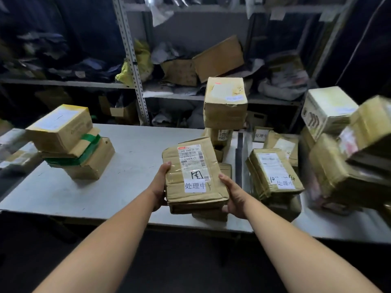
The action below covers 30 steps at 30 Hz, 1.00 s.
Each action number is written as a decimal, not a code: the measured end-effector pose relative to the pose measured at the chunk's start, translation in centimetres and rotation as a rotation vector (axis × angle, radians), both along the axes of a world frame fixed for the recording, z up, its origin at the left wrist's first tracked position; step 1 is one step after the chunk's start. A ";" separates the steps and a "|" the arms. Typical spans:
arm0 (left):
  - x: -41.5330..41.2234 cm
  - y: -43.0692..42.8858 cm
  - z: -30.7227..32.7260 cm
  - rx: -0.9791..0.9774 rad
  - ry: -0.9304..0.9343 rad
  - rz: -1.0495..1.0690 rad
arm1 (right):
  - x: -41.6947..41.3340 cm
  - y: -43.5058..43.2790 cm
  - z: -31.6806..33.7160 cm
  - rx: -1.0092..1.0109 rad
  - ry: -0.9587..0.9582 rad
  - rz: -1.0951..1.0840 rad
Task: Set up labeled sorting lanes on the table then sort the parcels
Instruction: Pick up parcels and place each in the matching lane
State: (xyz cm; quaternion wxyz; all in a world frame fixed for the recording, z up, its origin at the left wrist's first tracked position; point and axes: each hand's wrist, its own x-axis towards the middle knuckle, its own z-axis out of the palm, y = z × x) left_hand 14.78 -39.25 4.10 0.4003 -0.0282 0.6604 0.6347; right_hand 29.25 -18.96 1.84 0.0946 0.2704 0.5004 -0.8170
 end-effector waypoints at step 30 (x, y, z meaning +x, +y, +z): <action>-0.3 7.2 1.0 0.194 0.045 -0.196 | 1.7 3.5 -0.1 0.100 -0.031 -0.237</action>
